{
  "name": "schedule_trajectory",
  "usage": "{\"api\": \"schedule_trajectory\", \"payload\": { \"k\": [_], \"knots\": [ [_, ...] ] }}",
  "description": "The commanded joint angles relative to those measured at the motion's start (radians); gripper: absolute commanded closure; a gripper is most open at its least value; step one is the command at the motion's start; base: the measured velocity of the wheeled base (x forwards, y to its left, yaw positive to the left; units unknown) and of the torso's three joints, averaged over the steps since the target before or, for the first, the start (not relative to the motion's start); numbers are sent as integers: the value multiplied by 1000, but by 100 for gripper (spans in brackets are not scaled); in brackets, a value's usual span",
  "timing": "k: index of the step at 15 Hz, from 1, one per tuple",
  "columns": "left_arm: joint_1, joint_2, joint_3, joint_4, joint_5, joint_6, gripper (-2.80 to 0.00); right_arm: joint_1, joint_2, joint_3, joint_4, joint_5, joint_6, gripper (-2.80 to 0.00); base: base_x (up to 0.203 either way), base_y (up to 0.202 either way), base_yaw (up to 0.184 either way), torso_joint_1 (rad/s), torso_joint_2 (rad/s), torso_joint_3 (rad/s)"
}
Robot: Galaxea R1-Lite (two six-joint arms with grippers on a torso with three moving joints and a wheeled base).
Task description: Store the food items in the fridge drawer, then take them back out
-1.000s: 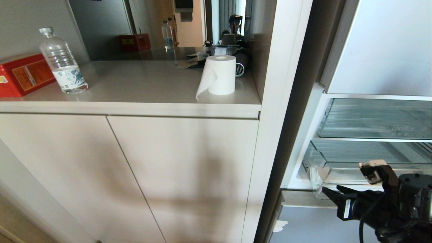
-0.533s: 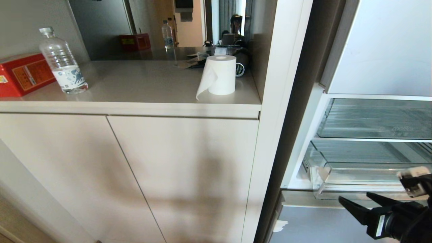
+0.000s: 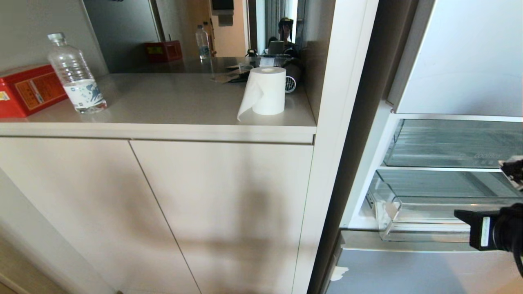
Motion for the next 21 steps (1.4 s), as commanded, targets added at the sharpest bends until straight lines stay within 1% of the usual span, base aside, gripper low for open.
{"api": "schedule_trajectory", "payload": {
  "k": [1,2,7,9,10,12,14,20,21],
  "knots": [
    [0,1,0,0,-1,0,0,-17,135,-58,0,0,2,0,0,0,0,0,0,0],
    [0,1,0,0,-1,0,0,-25,179,-80,-12,0,3,0,0,0,0,0,0,0],
    [0,1,0,0,-1,0,0,-48,395,-152,-177,2,-1,0,0,0,0,0,0,0],
    [0,1,0,0,-1,0,0,-57,461,-205,-196,1,-27,0,0,0,0,0,0,0],
    [0,1,0,0,-1,0,0,-62,472,-225,-184,1,-43,0,0,0,0,0,0,0],
    [0,1,0,0,0,0,0,-65,458,-251,-87,2,-48,0,0,0,0,0,0,0],
    [0,1,0,0,0,0,0,-66,421,-286,57,4,-47,0,0,0,0,0,0,0],
    [0,1,0,0,-1,0,0,-69,279,-296,310,5,-43,0,0,0,0,0,0,0],
    [0,1,0,0,-1,0,0,-71,249,-302,388,4,-40,0,0,0,0,0,0,0]
  ]
}}
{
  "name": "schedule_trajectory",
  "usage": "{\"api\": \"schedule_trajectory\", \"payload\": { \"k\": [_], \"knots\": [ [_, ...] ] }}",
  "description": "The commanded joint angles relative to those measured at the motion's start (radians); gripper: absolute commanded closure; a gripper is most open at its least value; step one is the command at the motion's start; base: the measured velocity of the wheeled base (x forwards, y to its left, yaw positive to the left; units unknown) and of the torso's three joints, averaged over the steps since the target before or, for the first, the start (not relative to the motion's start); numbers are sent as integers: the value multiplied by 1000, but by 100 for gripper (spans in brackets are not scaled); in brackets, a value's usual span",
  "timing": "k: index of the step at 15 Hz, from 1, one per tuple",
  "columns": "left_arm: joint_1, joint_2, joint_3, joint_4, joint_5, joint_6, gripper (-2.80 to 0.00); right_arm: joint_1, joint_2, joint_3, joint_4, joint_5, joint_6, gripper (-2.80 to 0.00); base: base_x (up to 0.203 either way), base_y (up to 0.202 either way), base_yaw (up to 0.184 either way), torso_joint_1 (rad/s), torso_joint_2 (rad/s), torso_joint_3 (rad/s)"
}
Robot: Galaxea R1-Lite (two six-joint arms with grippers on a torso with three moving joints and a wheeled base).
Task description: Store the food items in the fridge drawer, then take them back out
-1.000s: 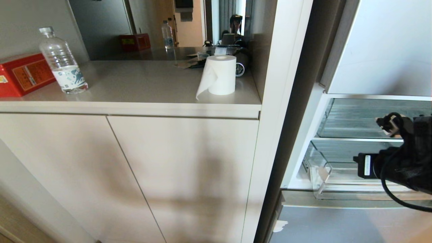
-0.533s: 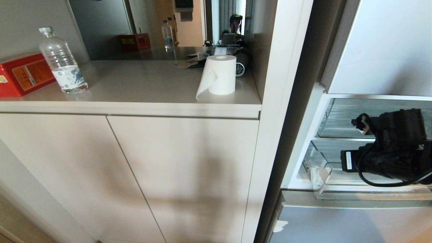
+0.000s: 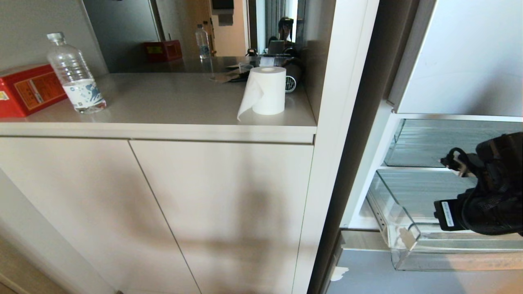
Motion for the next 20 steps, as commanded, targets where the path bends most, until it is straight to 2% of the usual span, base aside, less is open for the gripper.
{"api": "schedule_trajectory", "payload": {
  "k": [1,3,6,11,15,20],
  "knots": [
    [0,2,0,0,1,0,0,-11,-69,-33,123,0,3,0,0,0,0,0,0,0],
    [0,2,0,0,0,0,0,-26,-60,-59,158,0,7,0,0,0,0,0,0,0],
    [0,2,0,0,0,0,0,-27,-58,-24,160,0,2,0,0,0,0,0,0,0],
    [0,2,0,0,0,0,0,-27,-158,19,231,1,-6,0,0,0,0,0,0,0],
    [0,2,0,0,0,0,0,-27,-122,24,218,1,-3,0,0,0,0,0,0,0],
    [0,2,0,0,0,0,0,-21,-316,114,220,0,-46,0,0,0,0,0,0,0]
  ]
}}
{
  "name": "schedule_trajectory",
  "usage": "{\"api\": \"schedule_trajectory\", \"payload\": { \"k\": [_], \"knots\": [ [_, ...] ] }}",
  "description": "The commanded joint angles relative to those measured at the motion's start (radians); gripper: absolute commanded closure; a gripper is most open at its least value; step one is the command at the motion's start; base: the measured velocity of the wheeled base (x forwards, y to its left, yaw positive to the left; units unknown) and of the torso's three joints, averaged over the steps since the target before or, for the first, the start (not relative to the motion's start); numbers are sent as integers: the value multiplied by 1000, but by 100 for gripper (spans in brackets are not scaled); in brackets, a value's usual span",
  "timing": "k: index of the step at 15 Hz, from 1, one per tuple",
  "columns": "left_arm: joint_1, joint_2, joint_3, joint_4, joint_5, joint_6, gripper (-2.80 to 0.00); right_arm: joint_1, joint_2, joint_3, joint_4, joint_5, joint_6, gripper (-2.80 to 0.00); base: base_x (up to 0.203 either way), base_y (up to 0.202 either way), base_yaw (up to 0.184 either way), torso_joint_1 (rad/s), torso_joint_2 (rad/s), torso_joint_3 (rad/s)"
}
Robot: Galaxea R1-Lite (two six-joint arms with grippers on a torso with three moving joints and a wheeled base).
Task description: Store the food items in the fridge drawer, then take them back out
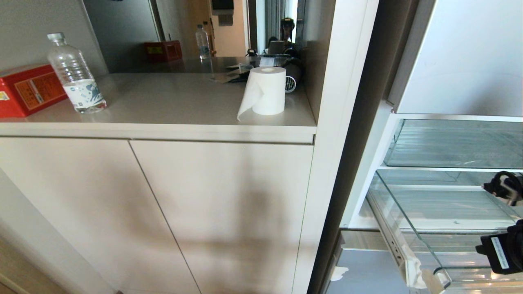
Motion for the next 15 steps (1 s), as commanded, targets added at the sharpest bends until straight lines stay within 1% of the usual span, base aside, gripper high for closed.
{"api": "schedule_trajectory", "payload": {
  "k": [1,4,10,13,14,15],
  "knots": [
    [0,2,0,0,1,0,0,2,-94,36,3,-2,-8,0,0,0,0,0,0,0],
    [0,2,0,0,0,0,0,1,-192,89,8,-4,-11,0,0,0,0,0,0,0],
    [0,2,0,0,0,0,0,-4,-164,110,16,-7,-11,0,0,0,0,0,0,0],
    [0,2,0,0,0,0,0,-3,-220,140,13,-2,-6,0,0,0,0,0,0,0],
    [0,2,0,0,0,0,0,-3,-229,131,-12,3,2,0,0,0,0,0,0,0],
    [0,2,0,0,0,0,0,-2,-229,134,-88,6,7,0,0,0,0,0,0,0]
  ]
}}
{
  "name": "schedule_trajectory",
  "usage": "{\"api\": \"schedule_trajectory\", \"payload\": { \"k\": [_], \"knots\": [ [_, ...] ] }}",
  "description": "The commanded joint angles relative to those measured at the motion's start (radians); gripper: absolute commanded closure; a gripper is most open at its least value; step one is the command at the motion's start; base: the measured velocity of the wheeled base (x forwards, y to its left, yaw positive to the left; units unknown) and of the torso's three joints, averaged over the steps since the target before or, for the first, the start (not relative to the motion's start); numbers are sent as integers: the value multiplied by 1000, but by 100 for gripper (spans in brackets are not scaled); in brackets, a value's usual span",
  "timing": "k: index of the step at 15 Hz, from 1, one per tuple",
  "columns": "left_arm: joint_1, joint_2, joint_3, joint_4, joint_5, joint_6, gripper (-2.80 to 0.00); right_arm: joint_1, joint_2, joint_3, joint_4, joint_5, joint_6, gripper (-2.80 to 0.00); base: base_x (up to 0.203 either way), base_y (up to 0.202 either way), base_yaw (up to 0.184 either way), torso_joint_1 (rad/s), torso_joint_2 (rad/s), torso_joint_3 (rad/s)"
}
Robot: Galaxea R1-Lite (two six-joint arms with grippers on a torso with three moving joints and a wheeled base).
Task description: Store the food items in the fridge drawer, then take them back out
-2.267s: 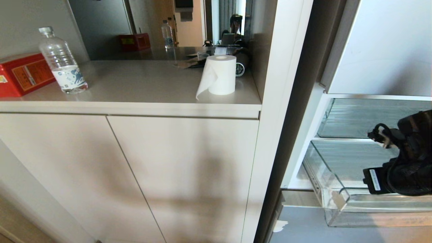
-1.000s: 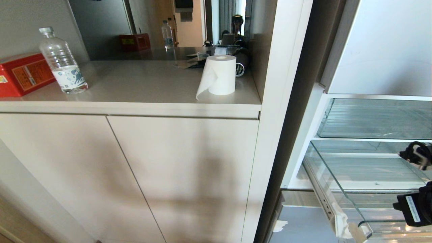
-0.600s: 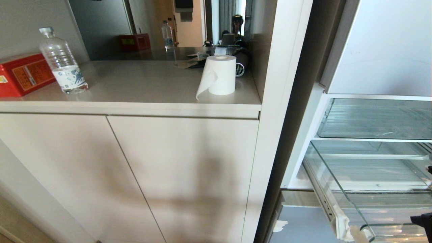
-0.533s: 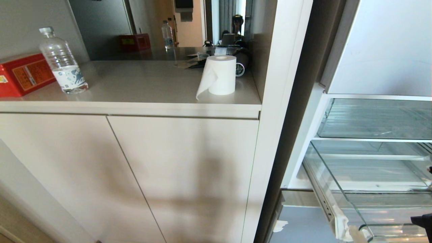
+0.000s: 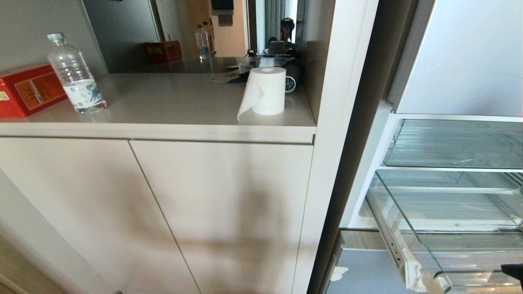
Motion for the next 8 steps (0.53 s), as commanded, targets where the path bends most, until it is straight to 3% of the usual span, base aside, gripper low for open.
{"api": "schedule_trajectory", "payload": {
  "k": [1,3,8],
  "knots": [
    [0,2,0,0,-1,0,0,1,-15,10,-147,0,10,0,0,0,0,0,0,0],
    [0,2,0,2,1,0,0,1,-60,66,-309,1,28,0,0,0,0,0,0,0],
    [0,2,0,0,-1,0,0,1,-294,172,-351,-3,34,0,0,0,0,0,0,0]
  ]
}}
